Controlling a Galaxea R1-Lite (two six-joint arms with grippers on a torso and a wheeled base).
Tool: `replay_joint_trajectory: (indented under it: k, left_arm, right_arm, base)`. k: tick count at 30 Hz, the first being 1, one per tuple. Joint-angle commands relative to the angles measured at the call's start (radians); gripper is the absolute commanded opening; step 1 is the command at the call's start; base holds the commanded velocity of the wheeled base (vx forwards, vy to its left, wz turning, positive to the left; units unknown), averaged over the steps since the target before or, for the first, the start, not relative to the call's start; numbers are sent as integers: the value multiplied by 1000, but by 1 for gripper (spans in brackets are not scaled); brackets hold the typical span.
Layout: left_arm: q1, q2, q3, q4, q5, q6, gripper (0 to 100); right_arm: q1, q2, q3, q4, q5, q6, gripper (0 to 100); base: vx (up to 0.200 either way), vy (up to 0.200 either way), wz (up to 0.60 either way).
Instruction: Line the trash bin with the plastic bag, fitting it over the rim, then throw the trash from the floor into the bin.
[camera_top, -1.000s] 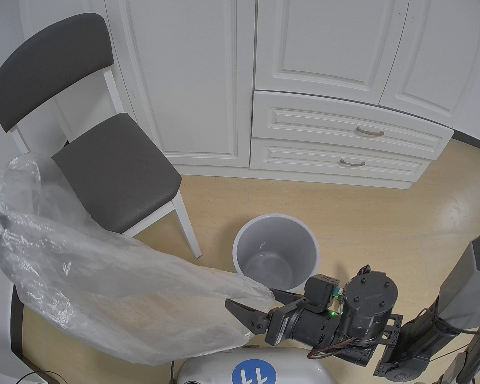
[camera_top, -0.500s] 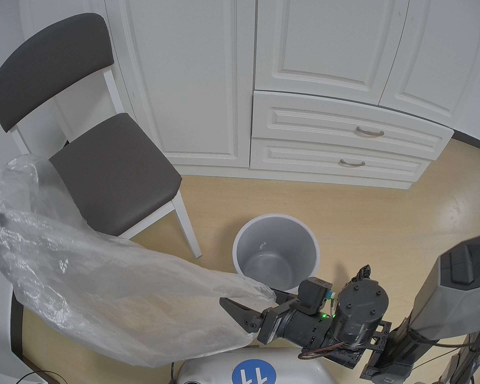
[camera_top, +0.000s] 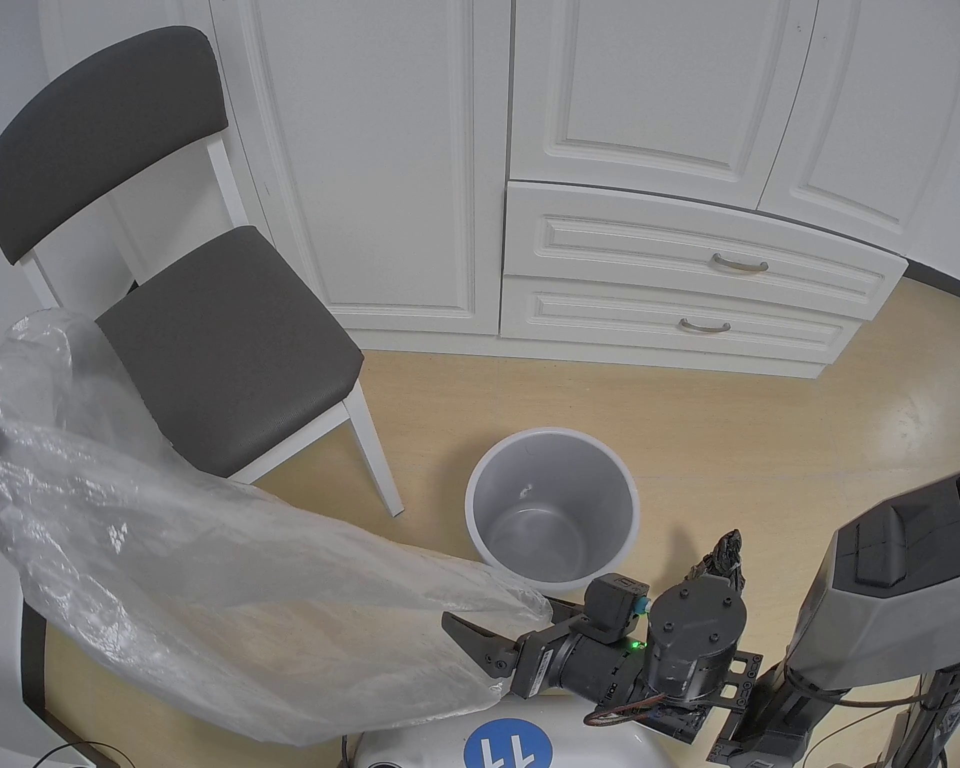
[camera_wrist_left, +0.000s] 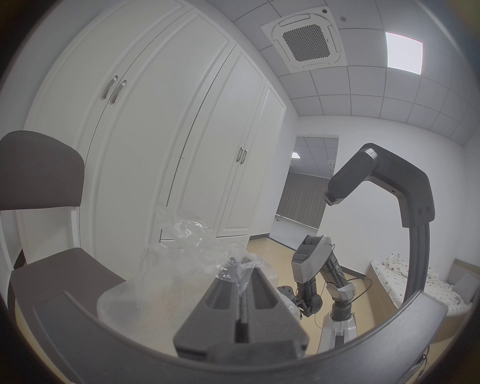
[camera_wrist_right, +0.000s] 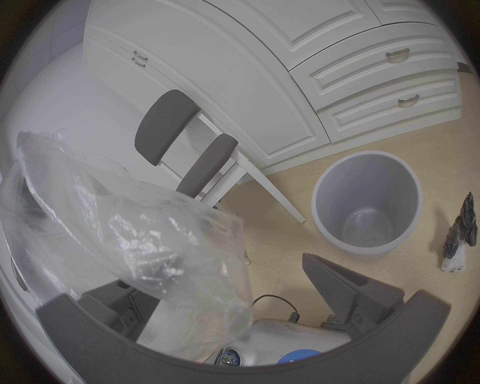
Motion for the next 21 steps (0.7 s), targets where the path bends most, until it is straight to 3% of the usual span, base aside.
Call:
replay_joint_trajectory:
  k: [1, 16, 17, 21]
  left_arm:
    - [-1, 0, 0, 0, 0, 0, 0]
    - [-1, -3, 2, 0, 0, 0, 0]
    - [-1, -3, 3, 0, 0, 0, 0]
    - [-1, -1, 3, 0, 0, 0, 0]
  right_arm:
    - [-6, -11, -4, -18, -3, -2, 100]
    - [-14, -26, 11, -18, 4, -28, 100]
    - [-14, -25, 13, -18, 7, -28, 0]
    - [-14, -30, 9, -18, 12, -17, 0]
  base:
    - [0, 0, 0]
    - [0, 0, 0]
    - [0, 0, 0]
    - [0, 0, 0]
